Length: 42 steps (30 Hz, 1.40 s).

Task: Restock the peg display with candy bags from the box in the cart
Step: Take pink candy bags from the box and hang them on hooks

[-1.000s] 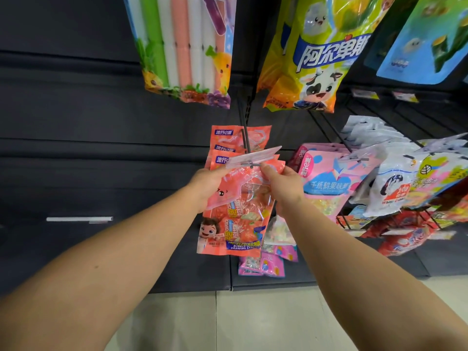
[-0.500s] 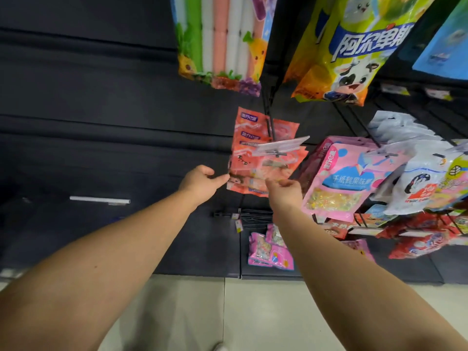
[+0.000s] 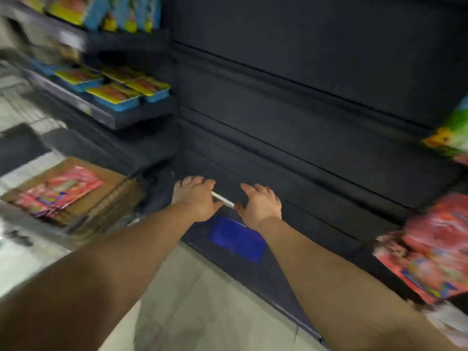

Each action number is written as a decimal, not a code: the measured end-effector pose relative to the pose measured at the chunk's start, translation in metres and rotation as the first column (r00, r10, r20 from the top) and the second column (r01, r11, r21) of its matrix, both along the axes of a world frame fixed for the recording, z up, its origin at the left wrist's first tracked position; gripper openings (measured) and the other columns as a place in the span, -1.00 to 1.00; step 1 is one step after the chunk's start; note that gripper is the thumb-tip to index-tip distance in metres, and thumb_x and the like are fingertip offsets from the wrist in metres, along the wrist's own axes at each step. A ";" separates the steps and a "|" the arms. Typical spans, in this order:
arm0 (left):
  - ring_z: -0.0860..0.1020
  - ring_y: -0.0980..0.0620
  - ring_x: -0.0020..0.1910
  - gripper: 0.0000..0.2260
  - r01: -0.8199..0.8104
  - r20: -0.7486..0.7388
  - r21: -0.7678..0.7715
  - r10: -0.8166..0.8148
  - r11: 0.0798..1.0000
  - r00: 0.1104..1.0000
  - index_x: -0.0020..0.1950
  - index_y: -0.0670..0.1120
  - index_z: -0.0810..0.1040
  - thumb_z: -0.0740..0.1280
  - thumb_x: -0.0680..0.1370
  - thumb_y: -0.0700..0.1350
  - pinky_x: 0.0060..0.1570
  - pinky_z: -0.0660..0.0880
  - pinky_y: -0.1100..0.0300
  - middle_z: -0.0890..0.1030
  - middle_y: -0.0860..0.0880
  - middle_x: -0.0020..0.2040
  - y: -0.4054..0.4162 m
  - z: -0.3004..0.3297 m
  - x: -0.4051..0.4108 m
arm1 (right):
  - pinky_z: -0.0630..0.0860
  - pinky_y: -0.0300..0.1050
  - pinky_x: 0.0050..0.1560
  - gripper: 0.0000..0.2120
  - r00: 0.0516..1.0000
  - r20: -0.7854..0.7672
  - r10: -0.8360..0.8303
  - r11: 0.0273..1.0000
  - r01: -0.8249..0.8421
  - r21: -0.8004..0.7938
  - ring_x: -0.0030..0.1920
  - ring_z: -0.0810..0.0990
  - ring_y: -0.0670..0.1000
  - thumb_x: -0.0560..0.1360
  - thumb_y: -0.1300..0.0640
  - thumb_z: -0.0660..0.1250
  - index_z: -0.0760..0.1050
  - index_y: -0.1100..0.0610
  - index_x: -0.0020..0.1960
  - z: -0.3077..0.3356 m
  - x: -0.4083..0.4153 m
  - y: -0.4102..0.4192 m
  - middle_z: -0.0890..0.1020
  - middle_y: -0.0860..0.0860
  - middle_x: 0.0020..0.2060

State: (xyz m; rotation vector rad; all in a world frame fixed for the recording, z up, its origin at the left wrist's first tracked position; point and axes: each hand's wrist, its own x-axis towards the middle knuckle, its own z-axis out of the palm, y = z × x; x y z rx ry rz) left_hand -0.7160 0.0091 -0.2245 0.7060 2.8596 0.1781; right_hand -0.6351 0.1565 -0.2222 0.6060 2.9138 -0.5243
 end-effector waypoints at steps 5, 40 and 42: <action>0.23 -0.20 0.50 -0.38 -0.249 0.006 -0.039 0.250 0.968 0.968 0.57 0.06 0.21 0.20 0.57 0.28 0.46 0.21 -0.11 0.28 -0.08 0.54 -0.186 0.012 -0.062 | 0.24 0.17 0.46 -0.43 0.967 -0.021 0.256 0.966 -0.256 -0.020 0.50 0.23 0.15 0.55 -0.19 0.25 0.24 -0.15 0.52 0.002 -0.102 -0.174 0.32 0.04 0.50; 0.32 -0.15 0.46 -0.38 -0.522 0.312 -0.235 0.572 0.820 0.758 0.55 0.10 0.28 0.34 0.53 0.22 0.42 0.33 -0.13 0.34 -0.05 0.52 -0.506 -0.107 -0.411 | 0.50 0.06 0.23 -0.53 0.905 0.288 0.312 0.945 -0.265 -0.192 0.31 0.48 0.15 0.58 -0.12 0.28 0.35 -0.03 0.45 -0.095 -0.503 -0.398 0.43 0.08 0.37; 0.33 -0.14 0.45 -0.41 -0.498 0.371 -0.216 0.542 0.840 0.754 0.53 0.11 0.29 0.33 0.53 0.19 0.43 0.31 -0.14 0.33 -0.04 0.52 -0.517 -0.126 -0.433 | 0.50 0.04 0.22 -0.56 0.910 0.338 0.241 0.963 -0.182 -0.197 0.27 0.51 0.14 0.59 -0.12 0.27 0.36 -0.03 0.43 -0.111 -0.512 -0.400 0.46 0.08 0.34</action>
